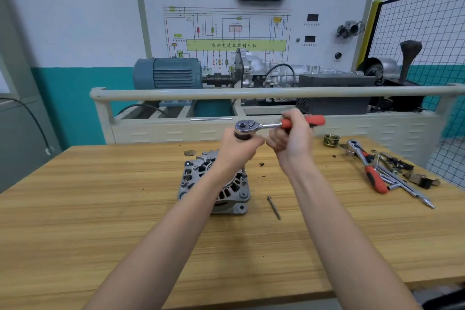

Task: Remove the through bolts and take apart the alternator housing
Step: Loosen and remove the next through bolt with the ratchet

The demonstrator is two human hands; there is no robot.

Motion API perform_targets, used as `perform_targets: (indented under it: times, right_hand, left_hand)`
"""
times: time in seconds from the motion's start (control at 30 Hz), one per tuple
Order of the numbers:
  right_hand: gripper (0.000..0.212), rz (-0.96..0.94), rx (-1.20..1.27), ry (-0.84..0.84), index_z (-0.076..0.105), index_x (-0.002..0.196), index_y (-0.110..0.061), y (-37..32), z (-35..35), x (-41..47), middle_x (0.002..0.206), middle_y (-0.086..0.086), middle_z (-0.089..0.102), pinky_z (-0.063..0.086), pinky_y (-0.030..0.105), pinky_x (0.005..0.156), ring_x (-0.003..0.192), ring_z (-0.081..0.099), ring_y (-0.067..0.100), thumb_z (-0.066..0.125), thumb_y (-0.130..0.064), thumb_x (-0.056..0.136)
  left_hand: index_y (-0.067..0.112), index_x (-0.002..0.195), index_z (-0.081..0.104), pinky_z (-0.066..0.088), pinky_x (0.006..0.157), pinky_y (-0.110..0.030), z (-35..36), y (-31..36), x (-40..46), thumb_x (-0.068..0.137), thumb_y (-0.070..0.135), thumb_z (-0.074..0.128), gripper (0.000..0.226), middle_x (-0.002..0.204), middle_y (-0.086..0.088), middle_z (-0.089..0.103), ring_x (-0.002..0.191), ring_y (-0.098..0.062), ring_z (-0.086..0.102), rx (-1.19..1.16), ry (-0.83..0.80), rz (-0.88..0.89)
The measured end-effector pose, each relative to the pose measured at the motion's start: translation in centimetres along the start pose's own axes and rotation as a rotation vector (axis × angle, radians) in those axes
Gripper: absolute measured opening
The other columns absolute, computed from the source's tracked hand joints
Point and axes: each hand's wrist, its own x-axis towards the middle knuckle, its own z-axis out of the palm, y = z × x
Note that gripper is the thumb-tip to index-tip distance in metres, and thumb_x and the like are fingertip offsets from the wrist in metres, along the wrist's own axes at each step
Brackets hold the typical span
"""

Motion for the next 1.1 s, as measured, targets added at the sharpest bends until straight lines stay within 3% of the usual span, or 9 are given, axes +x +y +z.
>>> perform_targets:
  times: [0.1, 0.2, 0.4, 0.57, 0.67, 0.73, 0.9, 1.0, 1.1]
  right_hand:
    - [0.056, 0.235, -0.092, -0.233, 0.029, 0.038, -0.023, -1.5, 0.2, 2.5, 0.031, -0.007, 0.018, 0.011, 0.016, 0.035, 0.028, 0.012, 0.007, 0.038, -0.012, 0.092]
    - [0.058, 0.301, -0.087, -0.273, 0.027, 0.036, -0.022, -1.8, 0.7, 3.2, 0.03, -0.007, 0.017, 0.007, 0.017, 0.036, 0.027, 0.012, 0.006, 0.036, -0.013, 0.092]
    - [0.036, -0.071, 0.07, 0.189, 0.033, 0.057, -0.018, 1.2, 0.7, -1.0, 0.038, -0.007, 0.025, 0.018, 0.019, 0.037, 0.033, 0.018, 0.009, 0.049, -0.008, 0.087]
    - [0.03, -0.307, 0.117, 0.23, 0.036, 0.062, -0.016, 3.0, 0.5, -4.1, 0.047, -0.003, 0.028, 0.023, 0.02, 0.04, 0.035, 0.024, 0.011, 0.05, -0.005, 0.087]
    - [0.035, -0.224, 0.109, 0.186, 0.032, 0.059, -0.015, 2.3, 0.4, -2.8, 0.042, -0.005, 0.026, 0.02, 0.018, 0.039, 0.033, 0.02, 0.01, 0.047, -0.002, 0.088]
    - [0.039, -0.097, 0.084, 0.108, 0.029, 0.054, -0.017, 1.3, 0.1, -1.0, 0.036, -0.006, 0.023, 0.019, 0.016, 0.037, 0.031, 0.017, 0.009, 0.045, -0.006, 0.088]
    - [0.056, 0.269, -0.09, -0.272, 0.029, 0.035, -0.022, -1.2, 0.3, 2.9, 0.031, -0.007, 0.019, 0.011, 0.016, 0.033, 0.027, 0.013, 0.006, 0.036, -0.013, 0.09]
    - [0.057, 0.281, -0.066, -0.252, 0.029, 0.035, -0.022, -1.2, 0.7, 3.2, 0.03, -0.007, 0.018, 0.01, 0.015, 0.032, 0.026, 0.012, 0.006, 0.036, -0.013, 0.091]
    - [0.044, 0.124, 0.011, -0.007, 0.03, 0.047, -0.019, -0.1, 0.8, 1.6, 0.034, -0.007, 0.019, 0.014, 0.016, 0.033, 0.029, 0.013, 0.008, 0.043, -0.01, 0.089]
  left_hand:
    - [0.016, 0.049, 0.049, 0.04, 0.052, -0.025, -1.5, 0.9, 0.2, 0.08, -0.004, 0.062, 0.039, 0.043, 0.002, 0.046, 0.045, -0.017, 0.043, 0.051, -0.261, -0.002]
    - [0.013, 0.049, 0.042, 0.032, 0.047, -0.025, -1.5, 1.2, 0.5, 0.082, -0.009, 0.059, 0.043, 0.042, 0.002, 0.039, 0.042, -0.016, 0.035, -0.009, -0.294, -0.048]
    - [0.017, 0.052, 0.038, 0.026, 0.041, -0.019, 0.8, 0.2, 0.2, 0.078, -0.013, 0.053, 0.043, 0.04, 0.012, 0.036, 0.04, -0.004, 0.029, -0.031, 0.113, 0.012]
    - [0.021, 0.052, 0.03, 0.021, 0.041, -0.016, 2.3, -0.1, -0.2, 0.076, -0.012, 0.055, 0.048, 0.04, 0.014, 0.03, 0.043, -0.003, 0.023, -0.061, 0.371, 0.03]
    - [0.021, 0.049, 0.034, 0.024, 0.043, -0.018, 1.9, 0.1, -0.5, 0.075, -0.01, 0.056, 0.047, 0.041, 0.014, 0.033, 0.044, -0.003, 0.025, -0.056, 0.304, 0.005]
    - [0.018, 0.049, 0.041, 0.029, 0.046, -0.022, 1.0, 0.5, -0.7, 0.076, -0.007, 0.058, 0.041, 0.043, 0.011, 0.039, 0.044, -0.006, 0.032, 0.008, 0.16, -0.014]
    - [0.01, 0.05, 0.048, 0.038, 0.056, -0.03, -1.4, 1.7, -0.3, 0.081, -0.004, 0.062, 0.037, 0.044, -0.002, 0.049, 0.048, -0.02, 0.042, 0.128, -0.248, -0.04]
    - [0.01, 0.051, 0.039, 0.029, 0.047, -0.024, -1.0, 1.6, 0.0, 0.081, -0.011, 0.057, 0.042, 0.041, 0.003, 0.037, 0.041, -0.014, 0.031, 0.026, -0.206, -0.06]
    - [0.014, 0.051, 0.037, 0.026, 0.044, -0.022, 0.2, 0.8, -0.2, 0.079, -0.014, 0.054, 0.043, 0.041, 0.01, 0.035, 0.039, -0.006, 0.029, 0.014, -0.02, -0.006]
